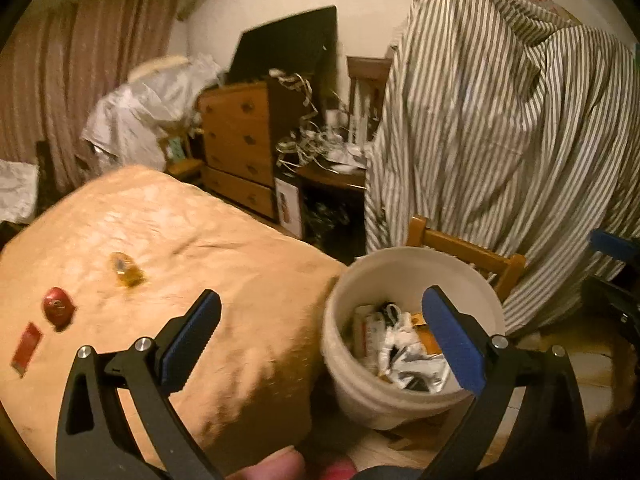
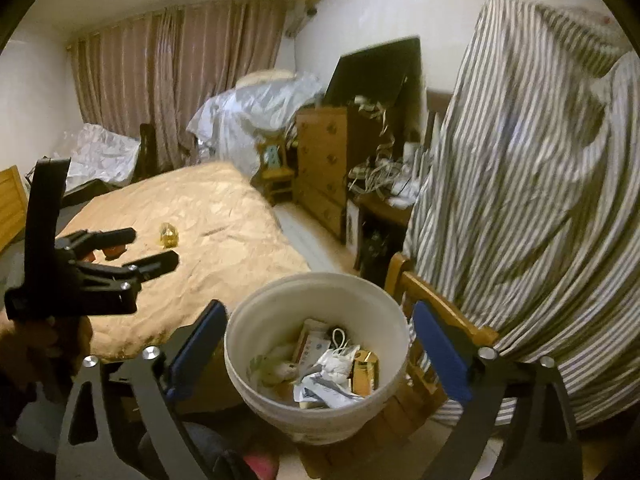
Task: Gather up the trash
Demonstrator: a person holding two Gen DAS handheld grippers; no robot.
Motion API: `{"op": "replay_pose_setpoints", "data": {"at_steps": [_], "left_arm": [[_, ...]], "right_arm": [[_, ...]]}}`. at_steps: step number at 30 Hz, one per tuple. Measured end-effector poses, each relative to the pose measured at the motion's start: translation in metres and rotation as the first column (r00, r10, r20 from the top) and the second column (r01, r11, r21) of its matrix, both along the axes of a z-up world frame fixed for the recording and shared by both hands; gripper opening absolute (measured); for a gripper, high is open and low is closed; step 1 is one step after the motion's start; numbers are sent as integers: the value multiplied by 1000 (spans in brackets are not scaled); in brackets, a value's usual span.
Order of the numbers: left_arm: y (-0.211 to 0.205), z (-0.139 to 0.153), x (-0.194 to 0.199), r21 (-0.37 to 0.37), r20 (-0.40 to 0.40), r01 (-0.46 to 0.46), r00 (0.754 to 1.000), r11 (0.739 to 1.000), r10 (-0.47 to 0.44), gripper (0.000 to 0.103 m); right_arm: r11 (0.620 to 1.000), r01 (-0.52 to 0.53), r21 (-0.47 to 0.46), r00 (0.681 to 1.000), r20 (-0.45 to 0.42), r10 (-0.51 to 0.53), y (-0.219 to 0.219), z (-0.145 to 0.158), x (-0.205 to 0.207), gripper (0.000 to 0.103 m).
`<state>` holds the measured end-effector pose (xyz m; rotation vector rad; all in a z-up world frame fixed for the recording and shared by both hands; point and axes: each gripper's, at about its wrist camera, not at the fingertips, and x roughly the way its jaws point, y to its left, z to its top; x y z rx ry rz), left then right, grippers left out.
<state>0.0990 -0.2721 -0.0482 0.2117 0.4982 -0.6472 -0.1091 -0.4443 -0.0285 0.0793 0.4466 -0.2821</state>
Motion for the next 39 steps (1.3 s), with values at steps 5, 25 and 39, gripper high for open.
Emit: {"op": "replay_pose_setpoints", "data": {"at_steps": [5,25,39], "left_arm": [[27,3,-28,-44,21,-5,1000,999,6,97],[58,17,-109,-88,88,38,996,995,-30,98],[54,18,-113,-86,79,56,996,995,-49,97]], "right_arm": [[999,29,-27,999,43,-28,29,-9,-45,98],[997,74,31,994,72,-76,55,-15,-121,98],[998,62,34,996,62,-64,52,-4,-120,98]]}}
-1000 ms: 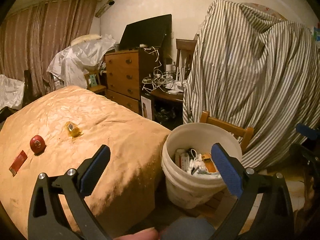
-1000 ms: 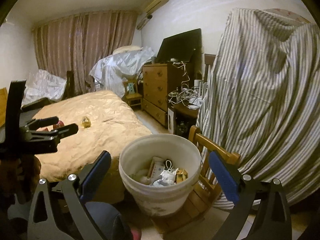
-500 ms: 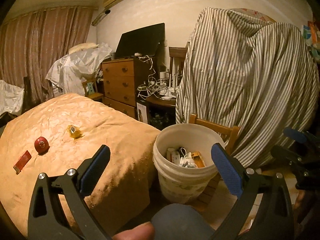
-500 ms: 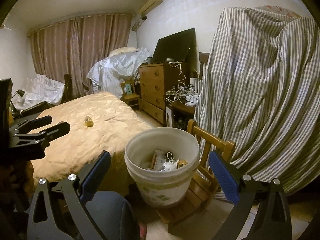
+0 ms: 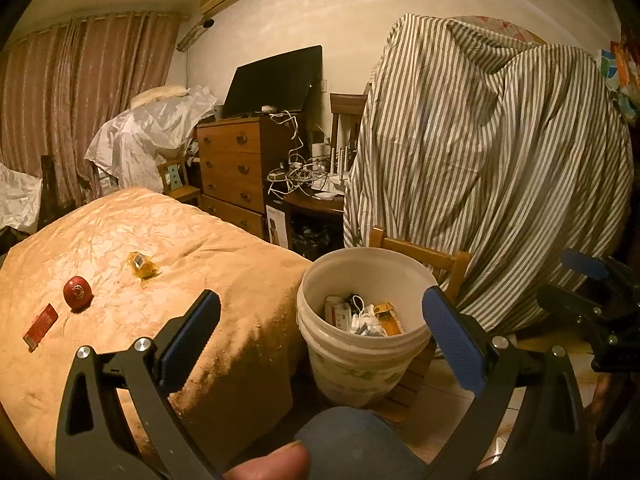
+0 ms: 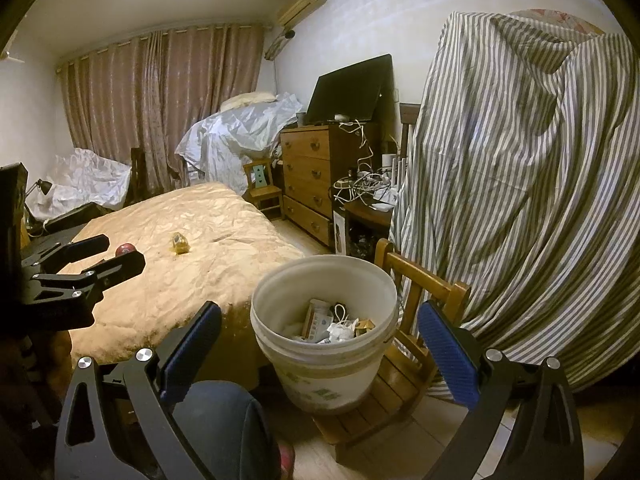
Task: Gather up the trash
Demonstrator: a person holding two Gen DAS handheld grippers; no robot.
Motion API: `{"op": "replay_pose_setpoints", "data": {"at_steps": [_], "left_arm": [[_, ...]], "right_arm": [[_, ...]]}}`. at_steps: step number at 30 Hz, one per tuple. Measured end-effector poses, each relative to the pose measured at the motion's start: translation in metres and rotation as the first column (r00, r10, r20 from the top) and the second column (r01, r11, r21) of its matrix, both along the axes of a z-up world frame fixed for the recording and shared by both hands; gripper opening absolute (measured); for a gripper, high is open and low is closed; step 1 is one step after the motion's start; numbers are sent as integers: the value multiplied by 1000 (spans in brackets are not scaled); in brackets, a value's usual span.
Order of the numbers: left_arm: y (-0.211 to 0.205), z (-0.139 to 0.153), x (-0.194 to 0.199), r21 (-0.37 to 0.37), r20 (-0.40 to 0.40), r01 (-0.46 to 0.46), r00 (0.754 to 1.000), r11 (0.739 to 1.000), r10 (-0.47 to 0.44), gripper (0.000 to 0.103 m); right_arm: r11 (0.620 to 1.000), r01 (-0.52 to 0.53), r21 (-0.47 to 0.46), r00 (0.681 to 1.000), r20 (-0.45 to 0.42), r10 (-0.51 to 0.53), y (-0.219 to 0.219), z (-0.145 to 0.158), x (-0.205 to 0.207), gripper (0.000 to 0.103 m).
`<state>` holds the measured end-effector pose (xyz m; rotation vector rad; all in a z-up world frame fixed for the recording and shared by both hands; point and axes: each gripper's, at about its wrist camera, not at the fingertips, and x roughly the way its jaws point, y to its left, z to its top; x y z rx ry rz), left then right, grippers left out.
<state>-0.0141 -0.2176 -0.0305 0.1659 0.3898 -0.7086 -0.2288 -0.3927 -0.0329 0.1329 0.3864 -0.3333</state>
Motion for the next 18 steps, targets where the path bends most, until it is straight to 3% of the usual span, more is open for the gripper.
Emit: {"op": "replay_pose_setpoints", "data": {"at_steps": [18], "left_arm": [[-9,-6,3,22,-21,-11,1000,1000,12,97]], "right_arm": [[1000,0,1,1000,-2,0,1,1,-1,98]]}}
